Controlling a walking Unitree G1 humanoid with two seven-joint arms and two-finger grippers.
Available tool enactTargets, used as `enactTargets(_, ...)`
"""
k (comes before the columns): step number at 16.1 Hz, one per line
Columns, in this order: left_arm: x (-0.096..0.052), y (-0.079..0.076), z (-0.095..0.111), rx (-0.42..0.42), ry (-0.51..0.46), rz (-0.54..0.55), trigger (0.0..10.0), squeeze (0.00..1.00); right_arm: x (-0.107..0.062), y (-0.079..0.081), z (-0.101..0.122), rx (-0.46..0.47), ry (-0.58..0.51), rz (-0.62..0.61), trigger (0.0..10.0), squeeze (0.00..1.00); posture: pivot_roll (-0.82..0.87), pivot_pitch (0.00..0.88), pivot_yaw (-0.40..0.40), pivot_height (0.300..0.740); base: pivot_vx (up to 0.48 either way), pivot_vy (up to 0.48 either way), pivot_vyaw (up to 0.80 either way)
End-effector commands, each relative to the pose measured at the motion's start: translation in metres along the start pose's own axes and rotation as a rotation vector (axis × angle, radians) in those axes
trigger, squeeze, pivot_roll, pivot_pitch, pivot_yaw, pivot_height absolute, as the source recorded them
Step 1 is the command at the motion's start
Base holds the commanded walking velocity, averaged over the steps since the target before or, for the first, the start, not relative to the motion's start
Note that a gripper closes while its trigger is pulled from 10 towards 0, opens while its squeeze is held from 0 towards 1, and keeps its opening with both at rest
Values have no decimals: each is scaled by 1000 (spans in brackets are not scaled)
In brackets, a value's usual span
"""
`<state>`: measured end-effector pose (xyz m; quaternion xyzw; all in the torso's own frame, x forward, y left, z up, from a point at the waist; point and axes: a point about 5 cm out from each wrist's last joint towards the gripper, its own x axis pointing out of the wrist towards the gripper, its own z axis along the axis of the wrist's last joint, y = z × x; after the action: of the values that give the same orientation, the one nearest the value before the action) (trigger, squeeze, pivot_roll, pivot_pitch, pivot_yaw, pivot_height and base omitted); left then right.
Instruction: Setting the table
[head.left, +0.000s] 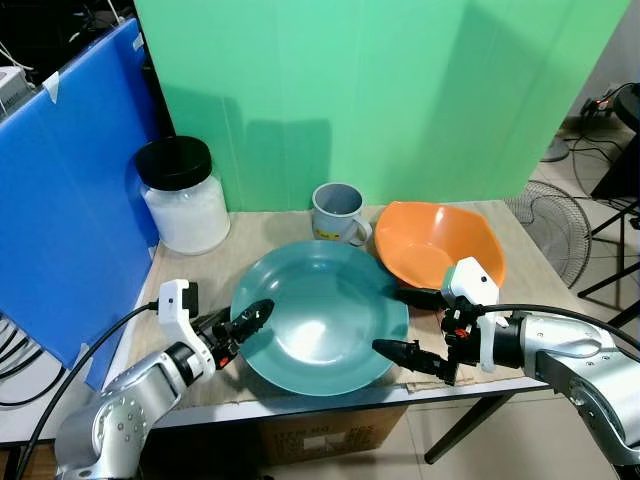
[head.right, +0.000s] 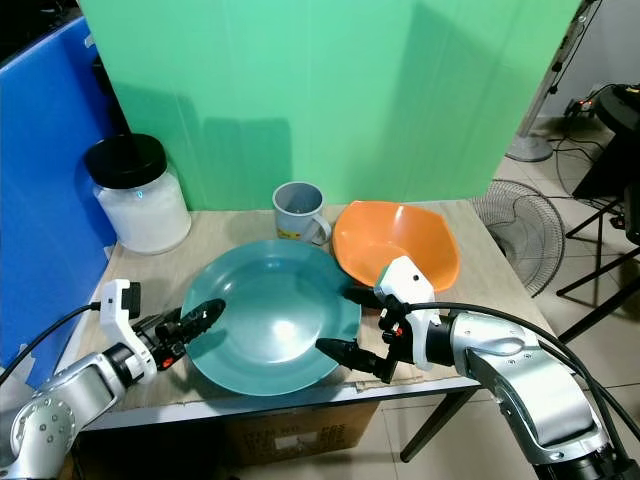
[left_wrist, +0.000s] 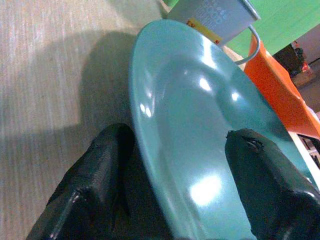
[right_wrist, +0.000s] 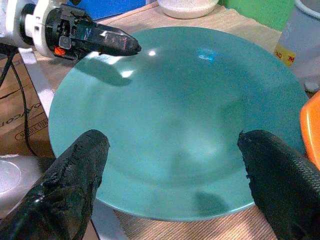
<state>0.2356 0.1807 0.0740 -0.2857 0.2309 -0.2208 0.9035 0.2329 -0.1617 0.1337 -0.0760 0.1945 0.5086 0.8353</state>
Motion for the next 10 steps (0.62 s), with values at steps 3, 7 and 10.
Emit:
enactTargets(3, 1, -1, -1, -7, 30, -11, 0, 0, -5, 1, 3, -51, -16, 40, 10000, 0, -79, 0, 13, 740, 0, 0, 0)
enactTargets(7, -3, 3, -1, -21, 37, 0, 0, 0, -19, 1, 0, -110, -13, 126, 10000, 0, -79, 0, 17, 740, 0, 0, 0)
enactTargets(10, -4, 5, -2, -43, 49, 18, 0, 0, -24, 2, 0, -152, -20, 170, 10000, 0, -77, 0, 19, 740, 0, 0, 0)
